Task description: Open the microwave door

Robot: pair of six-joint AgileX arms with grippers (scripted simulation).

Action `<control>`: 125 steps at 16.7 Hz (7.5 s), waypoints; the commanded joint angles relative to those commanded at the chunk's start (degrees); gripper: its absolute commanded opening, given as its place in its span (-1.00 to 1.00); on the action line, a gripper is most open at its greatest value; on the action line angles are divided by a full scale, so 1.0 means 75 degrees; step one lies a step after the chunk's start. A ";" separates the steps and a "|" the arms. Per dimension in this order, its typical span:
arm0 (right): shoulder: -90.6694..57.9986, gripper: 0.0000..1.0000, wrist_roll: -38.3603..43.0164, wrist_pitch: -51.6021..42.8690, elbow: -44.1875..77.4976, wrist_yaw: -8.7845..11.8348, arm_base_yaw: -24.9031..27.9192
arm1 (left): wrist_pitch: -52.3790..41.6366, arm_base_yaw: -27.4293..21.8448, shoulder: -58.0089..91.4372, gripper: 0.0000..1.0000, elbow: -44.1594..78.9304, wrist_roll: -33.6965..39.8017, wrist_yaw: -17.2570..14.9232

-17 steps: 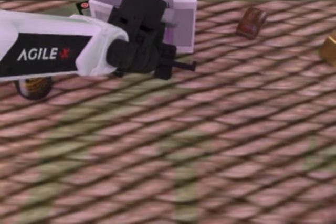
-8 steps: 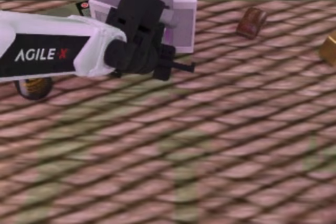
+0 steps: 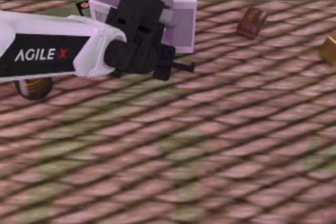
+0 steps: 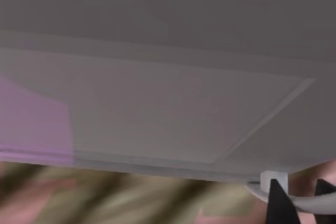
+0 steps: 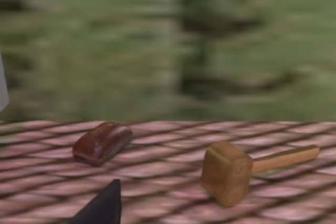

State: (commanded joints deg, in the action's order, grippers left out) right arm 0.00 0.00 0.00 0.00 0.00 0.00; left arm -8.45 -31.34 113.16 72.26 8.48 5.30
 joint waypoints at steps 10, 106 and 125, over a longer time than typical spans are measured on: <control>0.0000 1.00 0.0000 0.0000 0.0000 0.0000 0.0000 | -0.0004 -0.0065 0.0014 -1.00 0.0025 0.0045 -0.0064; 0.0000 1.00 0.0000 0.0000 0.0000 0.0000 0.0000 | 0.0293 0.0450 -0.0635 -1.00 -0.0907 -0.1284 -0.1103; 0.0000 1.00 0.0000 0.0000 0.0000 0.0000 0.0000 | 0.0313 0.0650 -0.0831 -1.00 -0.1164 -0.1785 -0.1532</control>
State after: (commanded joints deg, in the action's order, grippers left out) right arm 0.00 0.00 0.00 0.00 0.00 0.00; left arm -6.10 -26.47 106.93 63.53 -4.91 -6.19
